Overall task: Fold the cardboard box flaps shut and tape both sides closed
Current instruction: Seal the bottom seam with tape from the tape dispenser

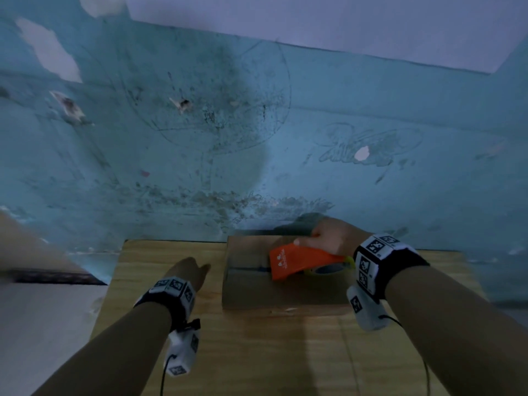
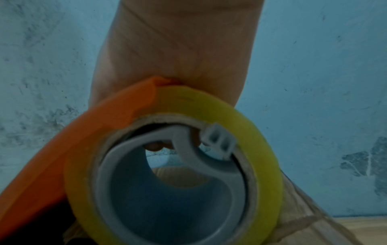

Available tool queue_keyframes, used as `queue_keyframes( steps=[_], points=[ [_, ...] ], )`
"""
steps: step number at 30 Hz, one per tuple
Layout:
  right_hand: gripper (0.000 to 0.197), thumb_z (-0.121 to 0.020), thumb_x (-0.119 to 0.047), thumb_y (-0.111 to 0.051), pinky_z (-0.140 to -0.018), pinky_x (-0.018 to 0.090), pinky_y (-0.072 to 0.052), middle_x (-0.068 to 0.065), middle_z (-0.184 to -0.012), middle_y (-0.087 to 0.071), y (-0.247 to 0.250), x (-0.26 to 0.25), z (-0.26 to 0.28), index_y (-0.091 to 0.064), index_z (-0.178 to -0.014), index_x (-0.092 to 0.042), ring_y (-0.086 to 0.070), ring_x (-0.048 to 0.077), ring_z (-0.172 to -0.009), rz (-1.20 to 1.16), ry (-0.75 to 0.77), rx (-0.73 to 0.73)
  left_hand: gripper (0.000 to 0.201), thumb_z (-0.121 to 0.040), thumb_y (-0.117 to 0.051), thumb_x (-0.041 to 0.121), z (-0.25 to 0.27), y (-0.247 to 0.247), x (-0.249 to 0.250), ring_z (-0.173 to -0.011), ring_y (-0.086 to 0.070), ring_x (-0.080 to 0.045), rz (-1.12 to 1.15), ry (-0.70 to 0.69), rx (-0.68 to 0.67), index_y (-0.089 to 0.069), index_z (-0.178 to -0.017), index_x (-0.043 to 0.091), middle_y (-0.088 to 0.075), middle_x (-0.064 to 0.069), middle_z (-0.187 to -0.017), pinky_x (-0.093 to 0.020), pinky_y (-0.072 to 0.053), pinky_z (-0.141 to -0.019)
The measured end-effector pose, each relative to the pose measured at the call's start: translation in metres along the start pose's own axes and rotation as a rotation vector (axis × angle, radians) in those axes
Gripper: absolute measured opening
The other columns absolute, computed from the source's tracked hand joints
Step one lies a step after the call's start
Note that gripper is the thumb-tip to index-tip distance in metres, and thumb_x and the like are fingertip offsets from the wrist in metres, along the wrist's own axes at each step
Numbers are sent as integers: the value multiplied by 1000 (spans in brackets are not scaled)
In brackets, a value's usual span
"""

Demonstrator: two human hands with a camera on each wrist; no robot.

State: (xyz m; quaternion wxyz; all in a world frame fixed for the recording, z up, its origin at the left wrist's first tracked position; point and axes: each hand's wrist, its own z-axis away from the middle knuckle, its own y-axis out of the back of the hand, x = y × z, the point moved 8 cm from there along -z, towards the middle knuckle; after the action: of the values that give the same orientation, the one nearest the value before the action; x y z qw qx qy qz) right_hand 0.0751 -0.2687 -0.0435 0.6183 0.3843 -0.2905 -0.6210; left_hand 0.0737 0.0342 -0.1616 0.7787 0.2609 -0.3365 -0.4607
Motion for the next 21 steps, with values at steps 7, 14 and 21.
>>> queue_keyframes(
  steps=[7,14,21],
  points=[
    [65,-87,-71,-35,-60,27,-34,7,-68,-53,1,0,-2,-57,-69,-13,-50,18,-64,-7,-21,-3,56,-98,-32,51,30,-6,57,-97,-64,-34,623,-41,-191,-59,-90,4,-65,-21,-107,-44,-54,-90],
    [65,-88,-68,-36,-58,23,-34,5,-68,-55,2,-1,6,-64,-75,-11,-50,13,-61,-2,-16,36,73,-99,-38,44,55,-14,84,-143,-27,-33,143,-252,-21,-3,-153,9,-18,-15,-159,-40,-32,-114],
    [56,-88,-69,-36,-72,28,-40,-1,-77,-58,0,-5,18,-61,-85,-18,-55,16,-77,-33,-8,37,130,-59,-61,80,94,-36,110,-149,16,-26,-661,-719,136,15,-151,27,18,-4,-161,-58,3,-119]
  ],
)
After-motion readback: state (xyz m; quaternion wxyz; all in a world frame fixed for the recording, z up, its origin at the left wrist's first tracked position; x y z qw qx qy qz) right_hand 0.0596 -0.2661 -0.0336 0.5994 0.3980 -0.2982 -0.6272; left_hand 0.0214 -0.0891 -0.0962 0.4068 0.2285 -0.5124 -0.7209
